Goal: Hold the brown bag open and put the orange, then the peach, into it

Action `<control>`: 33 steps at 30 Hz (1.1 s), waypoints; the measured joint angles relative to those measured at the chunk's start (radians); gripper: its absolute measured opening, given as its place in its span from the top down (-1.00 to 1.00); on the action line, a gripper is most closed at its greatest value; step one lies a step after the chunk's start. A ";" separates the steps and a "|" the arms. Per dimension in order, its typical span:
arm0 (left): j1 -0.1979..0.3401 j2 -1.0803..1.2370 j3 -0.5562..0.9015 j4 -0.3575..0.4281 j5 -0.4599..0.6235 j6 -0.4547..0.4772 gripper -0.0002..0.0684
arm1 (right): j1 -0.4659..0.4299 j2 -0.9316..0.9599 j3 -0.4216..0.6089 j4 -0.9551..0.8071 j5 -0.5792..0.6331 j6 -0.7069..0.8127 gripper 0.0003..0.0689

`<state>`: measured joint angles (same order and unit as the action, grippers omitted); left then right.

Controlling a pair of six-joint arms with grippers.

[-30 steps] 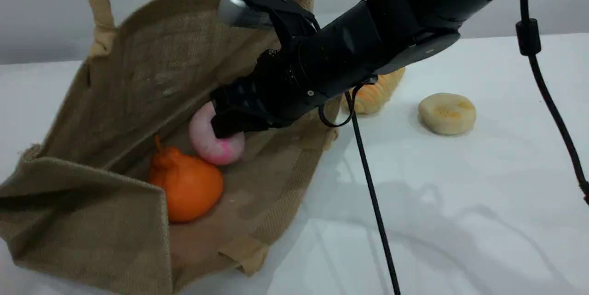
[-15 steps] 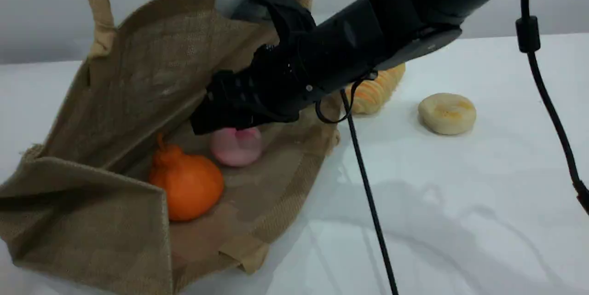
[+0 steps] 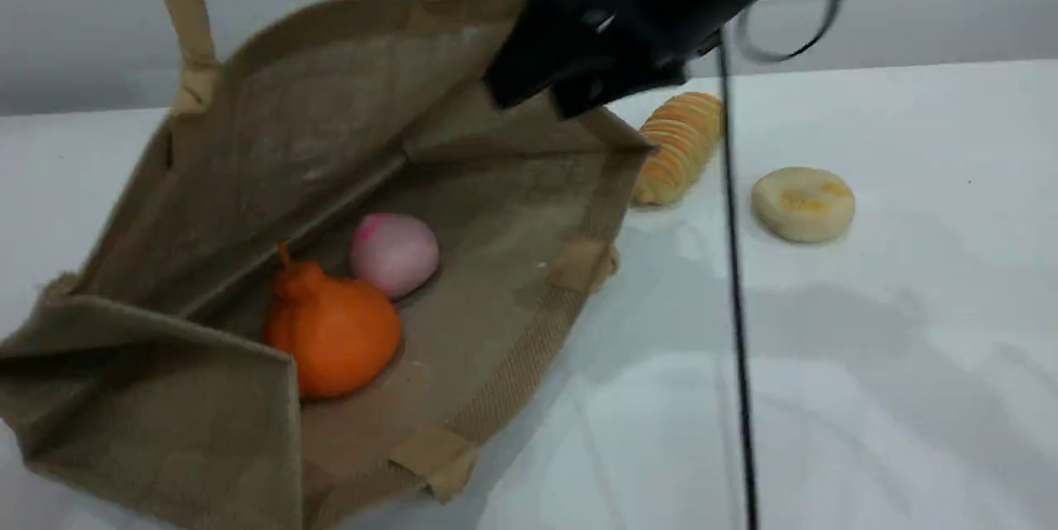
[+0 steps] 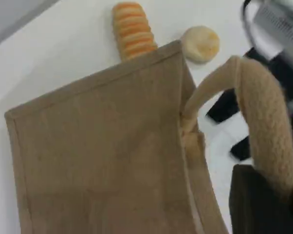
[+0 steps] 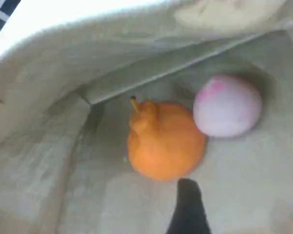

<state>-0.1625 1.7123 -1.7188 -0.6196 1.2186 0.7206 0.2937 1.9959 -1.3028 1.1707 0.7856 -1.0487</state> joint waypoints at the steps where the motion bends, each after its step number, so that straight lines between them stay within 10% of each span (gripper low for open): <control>1: 0.000 0.006 0.010 -0.009 0.000 0.000 0.77 | -0.021 -0.018 0.000 -0.022 0.024 0.016 -0.32; 24: 0.000 0.060 0.477 -0.070 -0.438 0.056 0.71 | -0.146 -0.554 0.000 -0.437 0.300 0.432 -0.17; 33: 0.000 0.161 0.522 -0.139 -0.475 0.057 0.09 | -0.146 -0.847 0.000 -0.810 0.326 0.742 -0.17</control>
<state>-0.1625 1.8738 -1.1969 -0.7590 0.7439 0.7776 0.1478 1.1494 -1.3028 0.3612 1.1116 -0.3065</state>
